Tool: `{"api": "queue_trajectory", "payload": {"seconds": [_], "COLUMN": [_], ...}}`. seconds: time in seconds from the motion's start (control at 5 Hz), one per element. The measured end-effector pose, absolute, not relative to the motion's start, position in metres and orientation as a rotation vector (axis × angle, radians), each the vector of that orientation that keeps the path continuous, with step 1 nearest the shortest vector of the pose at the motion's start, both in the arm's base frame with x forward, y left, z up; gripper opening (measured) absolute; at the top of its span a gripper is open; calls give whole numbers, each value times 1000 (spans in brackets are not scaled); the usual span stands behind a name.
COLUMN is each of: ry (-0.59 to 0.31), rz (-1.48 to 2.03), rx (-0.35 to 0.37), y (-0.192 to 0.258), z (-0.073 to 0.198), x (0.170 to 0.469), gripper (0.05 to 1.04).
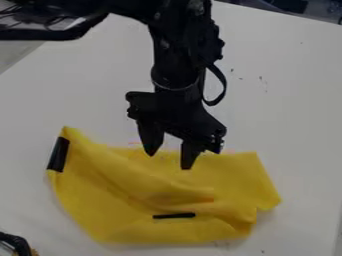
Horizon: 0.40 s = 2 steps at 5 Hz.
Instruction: Fold the cloth from top to bottom
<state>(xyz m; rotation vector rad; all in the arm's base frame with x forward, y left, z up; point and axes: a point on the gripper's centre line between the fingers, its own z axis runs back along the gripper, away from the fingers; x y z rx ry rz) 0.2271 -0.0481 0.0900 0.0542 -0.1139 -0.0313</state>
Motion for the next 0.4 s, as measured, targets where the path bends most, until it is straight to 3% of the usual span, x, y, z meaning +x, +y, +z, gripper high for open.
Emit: {"api": "queue_trajectory", "payload": {"seconds": [0.2, 0.4], "ry": [-88, -95], "rz": [-26, -47], "rx": [64, 80], "y": [-48, -48], "z": [96, 100], "x": [227, 238], "gripper": [1004, 1003]}}
